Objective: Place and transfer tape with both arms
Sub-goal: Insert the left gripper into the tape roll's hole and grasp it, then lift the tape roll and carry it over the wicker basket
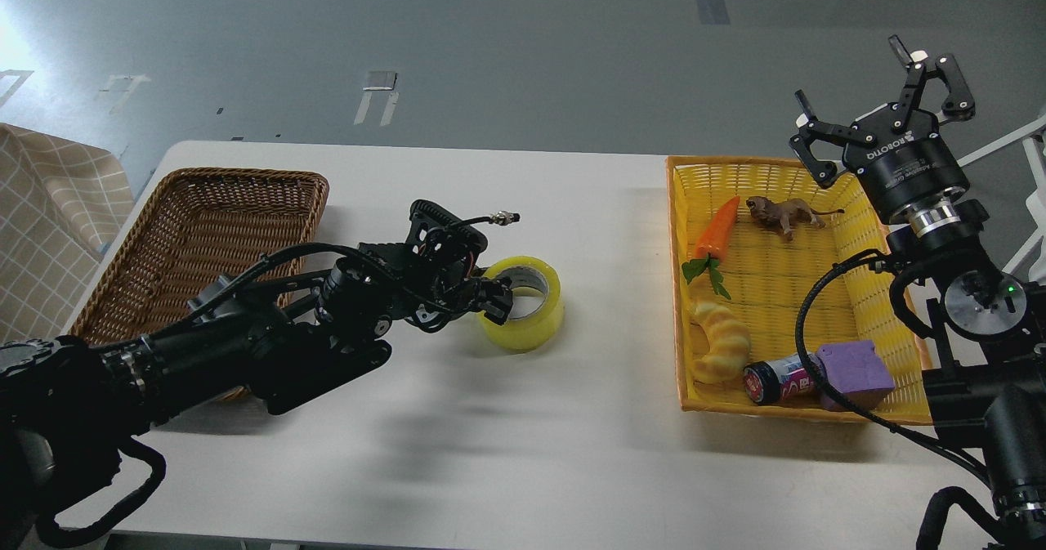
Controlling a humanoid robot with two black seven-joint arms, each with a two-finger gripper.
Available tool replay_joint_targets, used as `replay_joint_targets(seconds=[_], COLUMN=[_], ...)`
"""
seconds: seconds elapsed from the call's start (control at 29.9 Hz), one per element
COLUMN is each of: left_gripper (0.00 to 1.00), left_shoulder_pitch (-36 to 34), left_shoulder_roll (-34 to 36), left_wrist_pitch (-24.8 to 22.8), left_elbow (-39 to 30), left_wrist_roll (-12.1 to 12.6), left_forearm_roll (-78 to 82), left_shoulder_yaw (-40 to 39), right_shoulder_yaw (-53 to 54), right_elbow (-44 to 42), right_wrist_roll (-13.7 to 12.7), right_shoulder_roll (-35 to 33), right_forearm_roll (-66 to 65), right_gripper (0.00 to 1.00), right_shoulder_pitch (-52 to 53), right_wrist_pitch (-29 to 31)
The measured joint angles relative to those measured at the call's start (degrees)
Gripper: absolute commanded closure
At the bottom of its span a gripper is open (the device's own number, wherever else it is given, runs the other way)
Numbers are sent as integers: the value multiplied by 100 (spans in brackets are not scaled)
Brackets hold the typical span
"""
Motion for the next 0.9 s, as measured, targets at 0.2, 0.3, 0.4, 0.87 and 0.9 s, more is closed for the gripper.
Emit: replay_joint_targets(seconds=[0.2, 0.3, 0.4, 0.87, 0.9], left_gripper=[100, 100, 100, 100, 100], left_shoulder_pitch=[-417, -681, -972, -1430, -1430], left_shoulder_roll=[219, 387, 640, 2021, 2142], left_wrist_pitch=[0, -8, -18, -37, -36], left_elbow=[-158, -291, -443, -494, -494], left_wrist_roll=[-28, -39, -90, -626, -696], left_forearm_roll=[-36, -62, -146, -372, -373], left_shoulder_yaw=[-42, -56, -64, -22, -18], right_shoulder_yaw=[8, 9, 9, 2, 1], right_elbow=[11, 15, 19, 26, 27], right_wrist_roll=[0, 0, 0, 4, 4], right_shoulder_roll=[9, 9, 9, 41, 45], right_forearm_roll=[1, 3, 11, 20, 20], right_gripper=[0, 0, 0, 0, 0], right_shoulder_pitch=[7, 7, 7, 7, 7], right_wrist_pitch=[0, 0, 0, 0, 0])
